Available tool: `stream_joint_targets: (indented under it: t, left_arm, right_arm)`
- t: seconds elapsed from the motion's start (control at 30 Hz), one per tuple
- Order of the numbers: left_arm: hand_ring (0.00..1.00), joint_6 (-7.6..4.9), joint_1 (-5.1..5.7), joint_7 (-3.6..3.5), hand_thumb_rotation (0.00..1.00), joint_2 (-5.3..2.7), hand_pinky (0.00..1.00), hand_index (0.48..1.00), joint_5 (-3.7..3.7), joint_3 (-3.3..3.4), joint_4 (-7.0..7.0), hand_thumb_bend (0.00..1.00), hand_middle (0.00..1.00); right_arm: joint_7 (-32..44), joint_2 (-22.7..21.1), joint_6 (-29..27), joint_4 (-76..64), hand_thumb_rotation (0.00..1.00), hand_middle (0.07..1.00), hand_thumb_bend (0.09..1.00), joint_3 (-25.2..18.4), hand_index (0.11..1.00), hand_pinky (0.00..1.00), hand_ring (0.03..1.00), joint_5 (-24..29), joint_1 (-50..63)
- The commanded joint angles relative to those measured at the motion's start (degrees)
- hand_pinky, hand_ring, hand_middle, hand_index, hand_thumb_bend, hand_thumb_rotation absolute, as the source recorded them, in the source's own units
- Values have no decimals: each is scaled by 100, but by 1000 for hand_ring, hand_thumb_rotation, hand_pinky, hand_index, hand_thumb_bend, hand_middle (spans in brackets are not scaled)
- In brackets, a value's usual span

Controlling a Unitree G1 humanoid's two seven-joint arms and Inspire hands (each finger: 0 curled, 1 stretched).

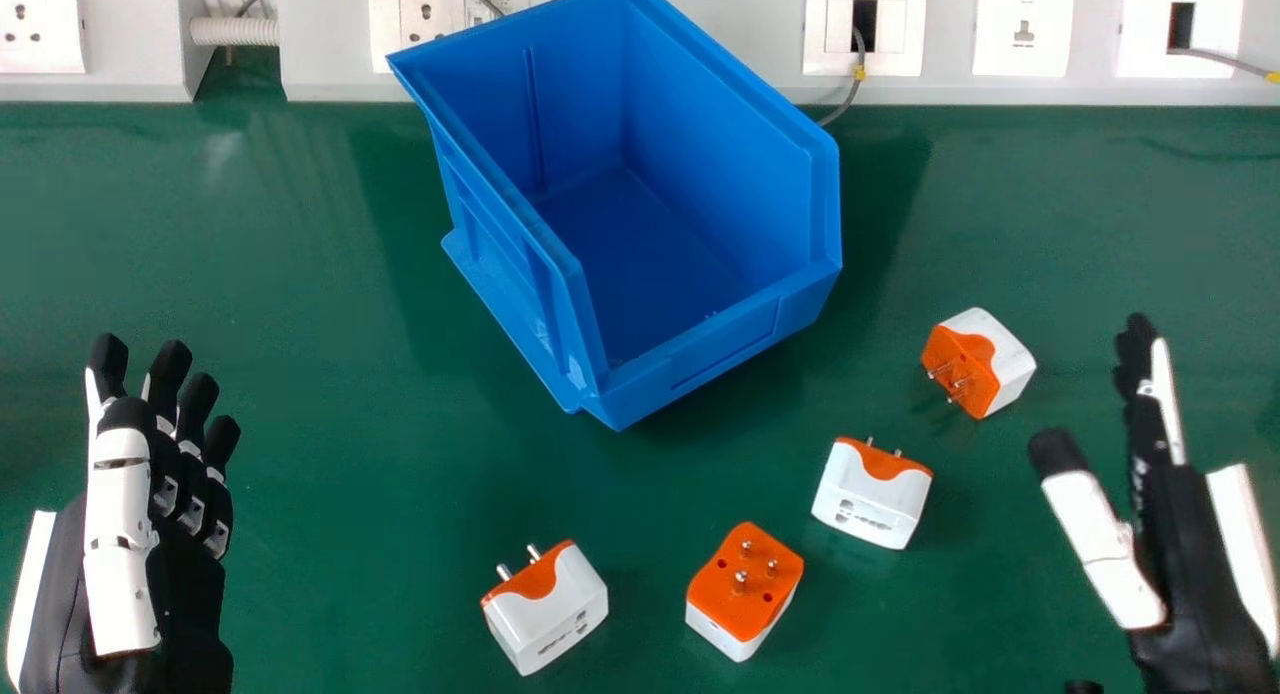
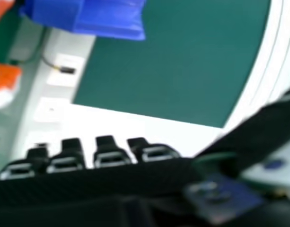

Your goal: Pick all objects and put in blue box

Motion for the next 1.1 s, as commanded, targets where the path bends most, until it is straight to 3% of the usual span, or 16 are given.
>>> stream_joint_targets:
  t: [0.0, 0.13, 0.3, 0.43, 0.6, 0.73, 0.97, 1.07]
  left_arm:
    - [1000, -121, 11, -17, 1000, 23, 1000, 992, 57, 41, -113, 174, 1000]
    - [1000, -100, -4, 26, 1000, -10, 1000, 992, 72, 14, -128, 176, 1000]
    - [1000, -63, 23, 97, 1000, -8, 1000, 993, 185, -27, -206, 168, 1000]
    - [1000, -39, 37, 96, 1000, -29, 1000, 991, 151, -29, -247, 157, 1000]
    - [1000, -78, 23, 123, 1000, -26, 1000, 992, 231, -31, -219, 153, 1000]
    - [1000, -32, 22, 105, 1000, -23, 1000, 995, 168, -34, -238, 157, 1000]
    - [1000, -26, 22, 140, 1000, -19, 1000, 997, 207, -24, -269, 159, 1000]
    - [1000, -13, 36, 126, 1000, -14, 1000, 997, 172, -15, -290, 156, 1000]
  right_arm:
    - [-153, -124, -280, -140, 859, 1000, 768, -32, 999, 1000, 1000, -143, 44]
    - [-185, -124, -348, -160, 837, 996, 796, 98, 988, 987, 999, -233, 68]
    - [-159, -108, -305, -183, 832, 988, 812, 266, 981, 971, 991, -323, 76]
    - [-83, -151, -341, -78, 824, 981, 804, 440, 977, 946, 980, -328, 34]
    - [-166, -344, -386, 84, 815, 964, 774, 576, 966, 892, 949, -652, -51]
    - [-253, -501, -496, 376, 826, 935, 749, 670, 945, 864, 914, -839, -254]
    - [-66, -650, -429, 703, 794, 910, 729, 806, 910, 831, 887, -710, -562]
    - [-40, -730, -427, 859, 766, 902, 719, 867, 901, 814, 878, -772, -702]
